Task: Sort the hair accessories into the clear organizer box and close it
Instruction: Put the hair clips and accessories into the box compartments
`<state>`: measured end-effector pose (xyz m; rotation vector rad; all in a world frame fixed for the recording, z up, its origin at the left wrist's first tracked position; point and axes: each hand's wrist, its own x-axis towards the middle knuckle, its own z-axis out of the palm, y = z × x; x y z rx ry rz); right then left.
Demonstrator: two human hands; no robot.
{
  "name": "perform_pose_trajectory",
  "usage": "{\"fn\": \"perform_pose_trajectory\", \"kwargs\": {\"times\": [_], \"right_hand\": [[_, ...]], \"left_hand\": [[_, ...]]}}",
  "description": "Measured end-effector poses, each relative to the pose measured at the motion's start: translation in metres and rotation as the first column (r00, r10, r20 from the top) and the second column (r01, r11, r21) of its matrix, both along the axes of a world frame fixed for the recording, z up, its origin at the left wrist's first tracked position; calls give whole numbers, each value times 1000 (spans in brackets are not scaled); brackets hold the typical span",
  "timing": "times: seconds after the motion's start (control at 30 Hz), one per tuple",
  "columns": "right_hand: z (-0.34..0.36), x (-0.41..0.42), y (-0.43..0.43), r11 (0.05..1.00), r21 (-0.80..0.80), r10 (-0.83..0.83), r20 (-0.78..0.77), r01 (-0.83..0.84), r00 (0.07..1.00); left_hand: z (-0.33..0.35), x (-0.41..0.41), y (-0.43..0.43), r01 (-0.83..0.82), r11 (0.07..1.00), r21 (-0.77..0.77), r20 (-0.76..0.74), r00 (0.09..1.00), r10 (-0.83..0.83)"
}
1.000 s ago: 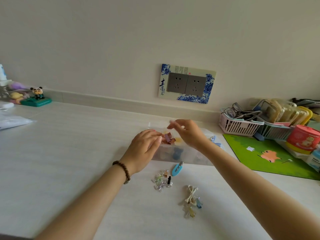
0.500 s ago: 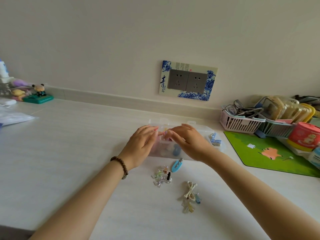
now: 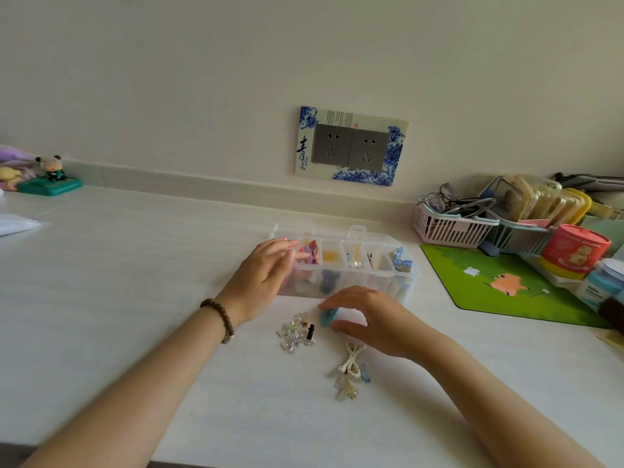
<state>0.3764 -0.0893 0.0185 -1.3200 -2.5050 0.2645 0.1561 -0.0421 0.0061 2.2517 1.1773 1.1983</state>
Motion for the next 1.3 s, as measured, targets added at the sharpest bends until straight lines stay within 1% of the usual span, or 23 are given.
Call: {"fn": "perform_pose_trajectory", "kwargs": {"times": [0.17,0.27,0.3,0.33,0.4,0.43,0.5,0.53,0.57,0.6,0.7,0.8,0.83,0.87,0.9,0.97,1.0,1.03,1.1,1.13,1.17,1.23,1.3], "right_hand": [[-4,-3,-1,986,160,57,1,-56,998],[-8,-4,-1,968,237,76,21,-79,997],[-7,-5,-2,969,238,71,2,-69,997],[-4,-6,-3,978,203,61,-63,-47,996],[6,-4,-5,996,86,19,-298,7,954],[13,-2,-4,997,66,-17,-413,48,911],[28,8,5,984,73,-89,-592,163,801],[35,14,13,974,69,-120,-651,216,749],[40,20,21,962,57,-158,-678,266,718],[44,26,29,950,48,-196,-674,307,712],[47,40,51,921,61,-282,-579,385,765],[45,46,63,927,15,-338,-401,375,852],[43,47,64,930,1,-346,-339,368,875],[41,47,64,926,12,-356,-312,378,881],[40,46,62,917,53,-358,-330,396,873],[39,43,50,902,154,-306,-430,403,849],[40,40,42,916,168,-256,-452,364,855],[40,39,34,947,149,-196,-433,285,880],[38,35,16,996,31,-75,-298,88,952],[37,34,8,1000,-6,-28,-245,27,969],[36,36,2,1000,-6,0,-246,-2,969],[41,39,-9,1000,11,16,-352,-13,936],[44,40,-16,996,-70,29,-399,-62,916]], "left_hand": [[-1,5,0,-54,991,125,-56,997,61],[-3,8,1,-69,992,102,-54,996,75],[-4,9,1,-72,993,99,-54,996,77],[-4,10,0,-73,992,100,-52,996,79],[-4,9,0,-73,991,113,-44,996,78],[-4,9,0,-74,990,117,-41,996,79],[-5,9,2,-82,990,113,-32,996,86],[-6,9,4,-89,990,109,-28,995,93],[-7,9,6,-93,990,110,-28,995,97],[-7,8,8,-94,989,113,-34,995,98],[-7,8,12,-89,989,122,-39,995,94],[-7,7,12,-87,986,145,-39,995,94],[-6,7,12,-88,985,146,-39,995,95],[-6,7,11,-90,986,141,-34,995,96],[-6,7,10,-93,987,131,-28,995,97],[-5,7,9,-93,988,121,-21,995,96],[-5,7,9,-89,989,122,-26,995,93],[-6,6,9,-85,989,124,-35,995,90],[-6,6,10,-82,988,134,-59,994,91],[-6,6,10,-85,987,135,-68,993,95],[-5,6,9,-87,987,135,-75,992,98],[-5,6,8,-83,987,134,-85,992,95],[-5,5,8,-79,990,120,-87,992,90]]}}
